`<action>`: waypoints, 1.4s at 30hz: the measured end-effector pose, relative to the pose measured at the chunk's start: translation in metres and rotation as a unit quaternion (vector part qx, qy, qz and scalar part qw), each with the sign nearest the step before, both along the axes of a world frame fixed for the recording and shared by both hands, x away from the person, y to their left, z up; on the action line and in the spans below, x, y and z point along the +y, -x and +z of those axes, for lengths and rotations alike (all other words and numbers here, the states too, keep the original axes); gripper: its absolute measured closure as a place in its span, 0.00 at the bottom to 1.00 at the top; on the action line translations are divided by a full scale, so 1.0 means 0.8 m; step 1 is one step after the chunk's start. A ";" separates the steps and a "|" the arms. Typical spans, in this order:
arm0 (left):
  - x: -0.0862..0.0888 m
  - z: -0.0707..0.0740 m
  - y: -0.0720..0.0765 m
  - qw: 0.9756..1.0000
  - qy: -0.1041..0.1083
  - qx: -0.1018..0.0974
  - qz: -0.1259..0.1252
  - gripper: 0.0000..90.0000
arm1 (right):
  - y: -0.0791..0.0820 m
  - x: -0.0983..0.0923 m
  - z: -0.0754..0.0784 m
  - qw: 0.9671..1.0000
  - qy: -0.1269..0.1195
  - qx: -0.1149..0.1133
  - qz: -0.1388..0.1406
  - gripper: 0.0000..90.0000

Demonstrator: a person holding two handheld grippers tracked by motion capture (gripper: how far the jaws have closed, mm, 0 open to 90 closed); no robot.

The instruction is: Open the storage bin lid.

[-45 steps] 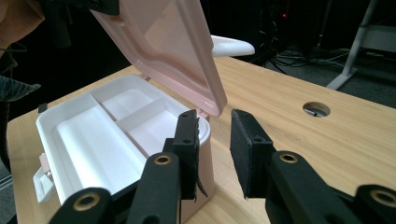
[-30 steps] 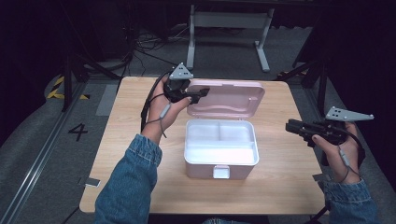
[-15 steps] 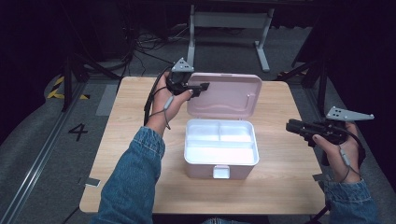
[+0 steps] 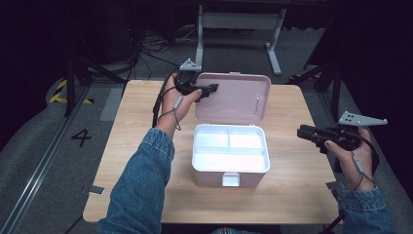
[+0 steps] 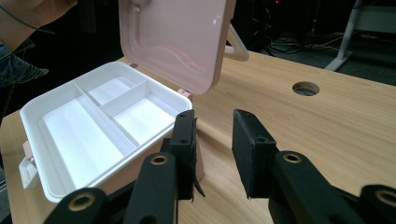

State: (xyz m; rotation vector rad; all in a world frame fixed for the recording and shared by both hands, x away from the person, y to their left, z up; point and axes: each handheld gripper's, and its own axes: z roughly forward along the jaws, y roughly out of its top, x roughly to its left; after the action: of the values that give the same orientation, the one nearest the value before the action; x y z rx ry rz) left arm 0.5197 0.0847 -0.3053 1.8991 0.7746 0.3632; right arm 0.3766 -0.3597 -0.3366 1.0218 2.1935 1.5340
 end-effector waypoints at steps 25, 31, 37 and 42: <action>0.006 -0.039 -0.035 1.000 0.002 0.028 0.013 0.50 | -0.007 0.004 -0.010 1.000 0.002 0.014 0.000 0.78; 0.006 -0.050 -0.042 0.999 -0.001 0.041 0.017 0.49 | -0.008 0.005 -0.012 1.000 0.004 0.018 0.002 0.77; 0.008 -0.062 -0.047 0.998 -0.001 0.058 0.021 0.48 | -0.011 0.005 -0.015 1.000 0.006 0.020 0.002 0.77; 0.010 -0.070 -0.051 0.997 -0.006 0.069 0.022 0.48 | -0.011 0.007 -0.016 1.000 0.007 0.023 0.003 0.77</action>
State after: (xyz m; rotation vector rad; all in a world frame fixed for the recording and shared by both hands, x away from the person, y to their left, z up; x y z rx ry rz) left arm 0.5606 0.0924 -0.3612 1.9366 0.9088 0.2669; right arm 0.3857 -0.3544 -0.3494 1.0587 2.2361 1.5098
